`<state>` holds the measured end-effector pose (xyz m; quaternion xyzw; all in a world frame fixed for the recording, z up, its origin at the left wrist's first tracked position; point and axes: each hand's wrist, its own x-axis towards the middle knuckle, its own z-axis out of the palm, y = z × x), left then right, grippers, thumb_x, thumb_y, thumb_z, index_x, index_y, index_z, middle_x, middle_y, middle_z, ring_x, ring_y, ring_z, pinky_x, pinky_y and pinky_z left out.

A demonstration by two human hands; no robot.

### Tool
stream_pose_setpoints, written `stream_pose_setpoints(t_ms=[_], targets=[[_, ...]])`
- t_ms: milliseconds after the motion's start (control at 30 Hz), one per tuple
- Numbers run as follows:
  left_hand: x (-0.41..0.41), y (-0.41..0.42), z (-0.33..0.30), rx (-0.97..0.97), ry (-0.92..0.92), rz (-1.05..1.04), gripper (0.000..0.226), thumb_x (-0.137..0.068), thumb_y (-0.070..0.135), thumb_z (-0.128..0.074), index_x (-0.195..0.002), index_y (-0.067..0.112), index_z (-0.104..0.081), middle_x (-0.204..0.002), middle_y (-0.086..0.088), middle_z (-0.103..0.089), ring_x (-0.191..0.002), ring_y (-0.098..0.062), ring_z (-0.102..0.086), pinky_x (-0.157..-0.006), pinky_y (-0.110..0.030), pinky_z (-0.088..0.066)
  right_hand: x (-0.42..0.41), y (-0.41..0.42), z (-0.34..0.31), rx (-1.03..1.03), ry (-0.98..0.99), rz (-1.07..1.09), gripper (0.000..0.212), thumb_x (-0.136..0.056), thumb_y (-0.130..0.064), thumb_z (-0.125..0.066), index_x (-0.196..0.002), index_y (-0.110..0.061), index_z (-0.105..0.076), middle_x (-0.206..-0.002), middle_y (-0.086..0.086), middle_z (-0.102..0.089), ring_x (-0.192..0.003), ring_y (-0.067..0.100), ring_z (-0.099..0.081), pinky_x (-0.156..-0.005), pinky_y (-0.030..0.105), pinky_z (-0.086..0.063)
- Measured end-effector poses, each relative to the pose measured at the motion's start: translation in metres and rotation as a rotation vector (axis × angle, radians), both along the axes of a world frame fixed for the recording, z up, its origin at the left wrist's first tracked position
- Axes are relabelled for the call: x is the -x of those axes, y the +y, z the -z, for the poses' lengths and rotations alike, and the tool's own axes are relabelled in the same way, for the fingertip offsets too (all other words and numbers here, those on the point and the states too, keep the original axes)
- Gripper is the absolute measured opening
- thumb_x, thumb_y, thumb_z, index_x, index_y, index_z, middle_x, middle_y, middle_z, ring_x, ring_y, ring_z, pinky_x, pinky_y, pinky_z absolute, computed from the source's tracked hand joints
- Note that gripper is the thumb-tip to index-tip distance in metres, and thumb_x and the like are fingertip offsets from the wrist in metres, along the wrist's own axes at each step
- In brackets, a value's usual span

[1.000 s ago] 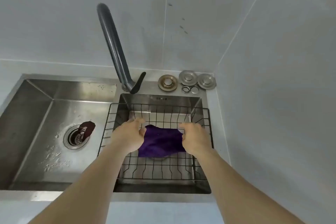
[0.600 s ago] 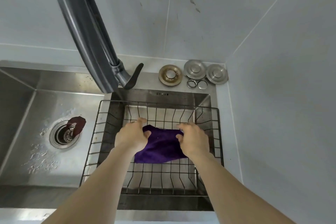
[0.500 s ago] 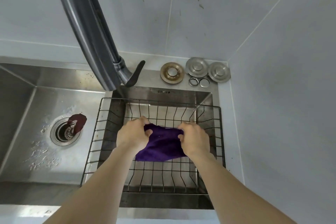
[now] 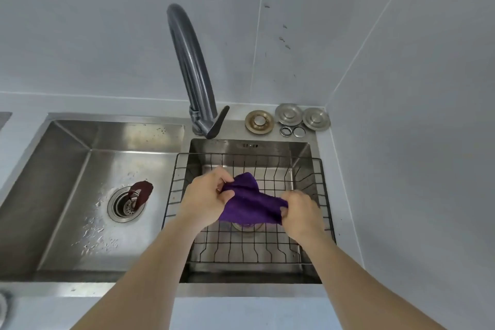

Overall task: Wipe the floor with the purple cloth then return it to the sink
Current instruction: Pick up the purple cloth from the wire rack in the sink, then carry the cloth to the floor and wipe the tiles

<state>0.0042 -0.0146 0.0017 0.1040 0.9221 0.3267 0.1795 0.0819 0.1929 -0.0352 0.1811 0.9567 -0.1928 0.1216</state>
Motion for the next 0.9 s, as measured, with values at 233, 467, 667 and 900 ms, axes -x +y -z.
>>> stream_pose_setpoints(t_ms=[233, 467, 667, 900], targets=[[-0.068, -0.049, -0.089, -0.024, 0.286, -0.004, 0.015, -0.092, 0.023, -0.068, -0.104, 0.025, -0.058, -0.084, 0.006, -0.068, -0.078, -0.014, -0.065, -0.072, -0.031, -0.054, -0.062, -0.027, -0.111, -0.057, 0.317, 0.049, 0.015, -0.098, -0.018, -0.060, -0.109, -0.022, -0.069, -0.090, -0.006, -0.053, -0.092, 0.019, -0.057, -0.072, 0.030, -0.043], [-0.171, -0.117, -0.193, -0.160, 0.521, -0.078, 0.015, -0.089, 0.029, -0.070, -0.093, 0.027, -0.055, -0.105, 0.003, -0.063, -0.095, -0.024, -0.064, -0.081, -0.036, -0.047, -0.164, -0.090, -0.230, -0.082, 0.604, 0.082, 0.020, -0.097, -0.017, -0.053, -0.110, -0.024, -0.067, -0.102, 0.009, -0.072, -0.093, 0.038, -0.064, -0.071, 0.038, -0.046], [-0.257, -0.162, -0.253, -0.249, 0.390, -0.057, 0.009, -0.098, 0.023, -0.051, -0.100, 0.016, -0.045, -0.088, 0.001, -0.063, -0.084, -0.030, -0.065, -0.077, -0.047, -0.054, -0.248, -0.144, -0.297, -0.041, 0.755, 0.047, 0.020, -0.098, -0.015, -0.050, -0.107, -0.023, -0.066, -0.105, 0.006, -0.069, -0.094, 0.037, -0.061, -0.074, 0.039, -0.045], [-0.323, -0.191, -0.286, -0.262, 0.378, -0.009, 0.025, -0.088, 0.008, -0.058, -0.102, 0.022, -0.043, -0.085, 0.003, -0.058, -0.071, -0.019, -0.053, -0.068, -0.036, -0.043, -0.322, -0.165, -0.337, -0.045, 0.789, 0.010, 0.017, -0.097, -0.017, -0.053, -0.104, -0.026, -0.066, -0.102, 0.002, -0.071, -0.092, 0.034, -0.062, -0.077, 0.044, -0.054]])
